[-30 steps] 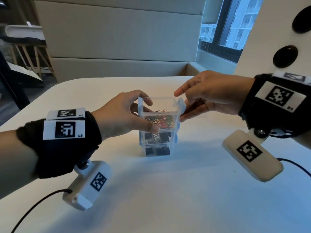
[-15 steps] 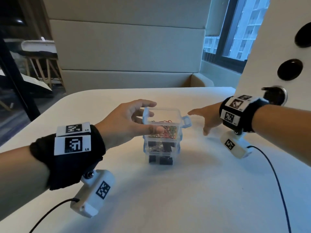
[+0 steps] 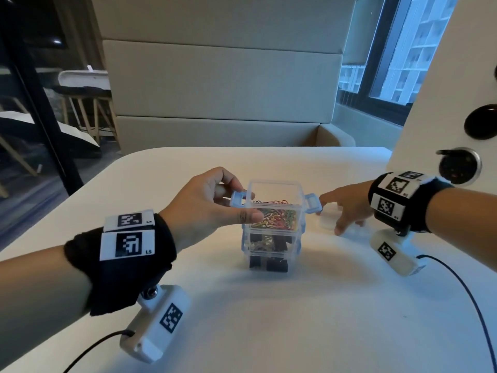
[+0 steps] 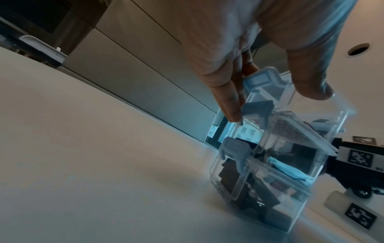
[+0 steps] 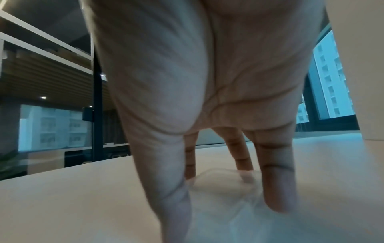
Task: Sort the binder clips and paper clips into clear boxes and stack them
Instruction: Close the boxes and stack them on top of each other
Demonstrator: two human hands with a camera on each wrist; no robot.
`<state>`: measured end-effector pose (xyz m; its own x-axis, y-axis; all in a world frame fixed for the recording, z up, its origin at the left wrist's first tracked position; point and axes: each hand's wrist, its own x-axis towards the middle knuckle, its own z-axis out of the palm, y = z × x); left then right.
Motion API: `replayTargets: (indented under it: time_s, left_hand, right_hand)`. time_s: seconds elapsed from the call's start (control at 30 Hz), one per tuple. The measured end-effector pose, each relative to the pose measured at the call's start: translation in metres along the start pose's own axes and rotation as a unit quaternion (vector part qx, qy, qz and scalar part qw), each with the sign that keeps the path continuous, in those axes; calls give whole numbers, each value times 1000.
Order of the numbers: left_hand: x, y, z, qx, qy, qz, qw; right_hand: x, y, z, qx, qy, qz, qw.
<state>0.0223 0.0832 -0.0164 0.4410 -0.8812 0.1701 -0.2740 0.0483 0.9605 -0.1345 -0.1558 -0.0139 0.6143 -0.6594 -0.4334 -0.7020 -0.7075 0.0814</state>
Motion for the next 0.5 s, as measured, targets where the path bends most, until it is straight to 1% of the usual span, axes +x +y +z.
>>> replayTargets:
  time_s: [0.07,0.13,0.2,0.27,0.33,0.4,0.5]
  left_hand:
    - [-2,-1,1,-2,1,-8,1000]
    - [-4,-2,2,2,-4,-15,1000]
    - [-4,-4,3,0,-1,-16,1000]
    - [-4,-6,4,-6,8,-17,1000]
    - [-4,-6,6,-7,12,-19,1000]
    - [-6,-5,8,7,15,-15,1000]
    - [-7,3,6,19,17,-2,1000]
  right_hand:
    - [-11,-1,-10,10,41,-15,999]
    - [-28,-3,-30,54,123,-41,990]
    - [-51,-11,-53,127,200,-89,967]
    - [-76,-24,-68,181,237,-158,941]
    - [-97,-39,-74,192,222,-232,928]
    - [-112,-54,-72,176,171,-295,924]
    - [-115,-66,-65,152,113,-339,922]
